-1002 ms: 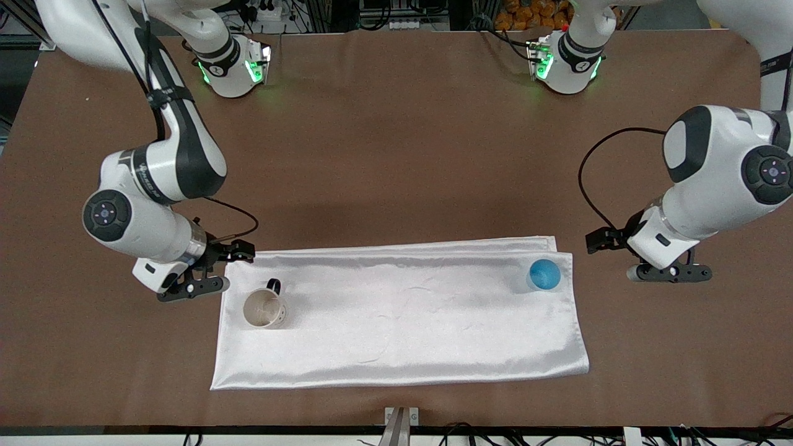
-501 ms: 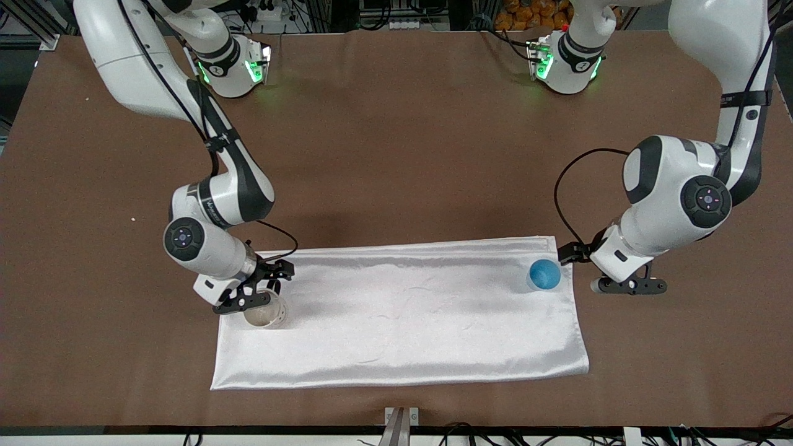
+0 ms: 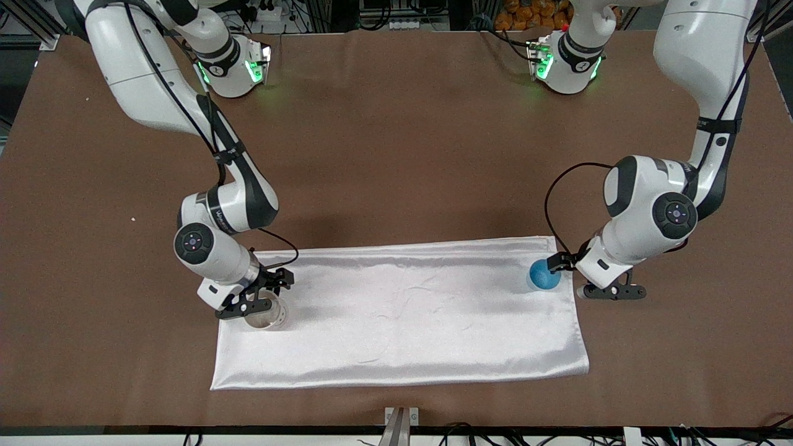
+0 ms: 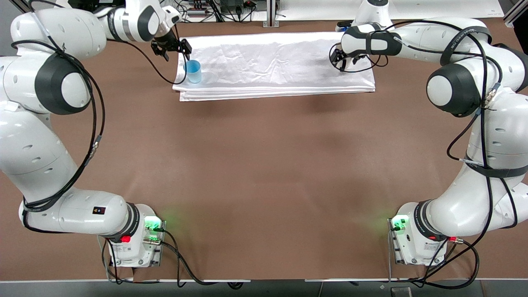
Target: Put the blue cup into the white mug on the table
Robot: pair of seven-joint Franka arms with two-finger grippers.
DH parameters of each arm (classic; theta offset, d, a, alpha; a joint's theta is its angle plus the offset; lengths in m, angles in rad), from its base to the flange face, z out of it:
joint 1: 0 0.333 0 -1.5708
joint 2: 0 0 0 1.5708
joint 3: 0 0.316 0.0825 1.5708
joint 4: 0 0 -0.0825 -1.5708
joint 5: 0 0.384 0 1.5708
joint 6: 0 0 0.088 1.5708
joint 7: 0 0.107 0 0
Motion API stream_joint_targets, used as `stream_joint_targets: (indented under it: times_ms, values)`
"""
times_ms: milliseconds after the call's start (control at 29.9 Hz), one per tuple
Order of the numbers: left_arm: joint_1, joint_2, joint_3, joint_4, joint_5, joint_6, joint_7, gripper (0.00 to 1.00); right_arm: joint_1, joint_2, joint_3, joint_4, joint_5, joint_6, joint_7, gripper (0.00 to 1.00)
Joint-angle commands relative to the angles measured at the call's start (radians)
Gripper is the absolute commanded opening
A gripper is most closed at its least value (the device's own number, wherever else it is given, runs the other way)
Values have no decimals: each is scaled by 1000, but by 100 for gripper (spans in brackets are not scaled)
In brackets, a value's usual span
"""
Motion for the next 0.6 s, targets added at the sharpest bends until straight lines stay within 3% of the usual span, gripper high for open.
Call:
stream_joint_targets:
  times_ms: [0, 301, 535, 568]
  values:
    - [-5, 0, 3, -57, 23, 80, -22, 100, -6, 12, -4, 12, -44, 10, 16, 100]
    - [-5, 24, 3, -62, 23, 106, -22, 100, -13, 50, -7, 12, -45, 94, 16, 100]
    - [-5, 39, 6, -59, 29, 111, -17, 94, -19, 65, -9, 12, -44, 130, 16, 100]
    - [-5, 39, 4, -59, 41, 113, -15, 94, -19, 64, -9, 12, -44, 130, 16, 95]
